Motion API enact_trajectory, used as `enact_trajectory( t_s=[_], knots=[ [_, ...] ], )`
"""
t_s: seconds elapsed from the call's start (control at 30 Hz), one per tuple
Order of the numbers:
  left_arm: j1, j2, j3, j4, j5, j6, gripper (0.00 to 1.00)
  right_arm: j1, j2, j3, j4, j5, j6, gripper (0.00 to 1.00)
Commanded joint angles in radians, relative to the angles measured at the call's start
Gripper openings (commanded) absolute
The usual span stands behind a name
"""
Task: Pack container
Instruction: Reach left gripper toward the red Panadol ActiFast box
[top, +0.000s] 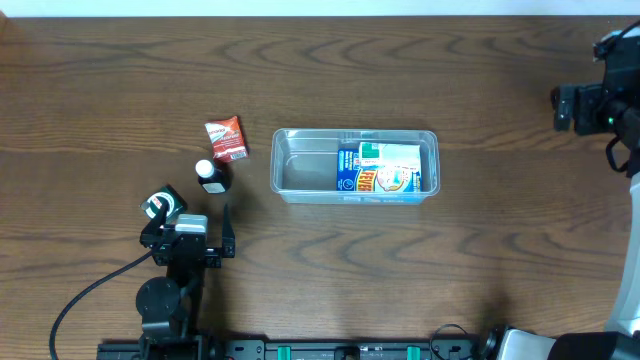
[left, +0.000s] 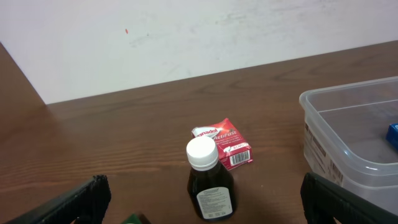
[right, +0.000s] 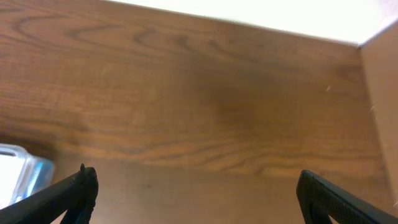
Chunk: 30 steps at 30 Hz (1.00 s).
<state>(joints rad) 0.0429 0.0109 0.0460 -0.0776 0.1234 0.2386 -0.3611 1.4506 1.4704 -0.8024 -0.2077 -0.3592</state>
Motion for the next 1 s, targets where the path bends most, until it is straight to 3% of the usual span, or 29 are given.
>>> enact_trajectory(
  t_s=[0.0,0.23,0.43,0.97],
  knots=[
    [-0.003,-0.007,-0.026,-0.014,0.0,-0.008,0.98,-0.011,0.002,0.008,-0.022,-0.005,0.052,0.99],
    [-0.003,-0.002,-0.004,-0.014,0.085,-0.111,0.98,-0.011,0.002,0.008,-0.073,-0.005,0.052,0.99],
    [-0.003,0.134,0.175,-0.129,0.124,-0.178,0.98,-0.011,0.002,0.008,-0.073,-0.005,0.052,0.99],
    [-0.003,1.118,1.222,-0.775,0.15,-0.176,0.98,-0.011,0.002,0.008,-0.073,-0.005,0.052,0.99]
  ],
)
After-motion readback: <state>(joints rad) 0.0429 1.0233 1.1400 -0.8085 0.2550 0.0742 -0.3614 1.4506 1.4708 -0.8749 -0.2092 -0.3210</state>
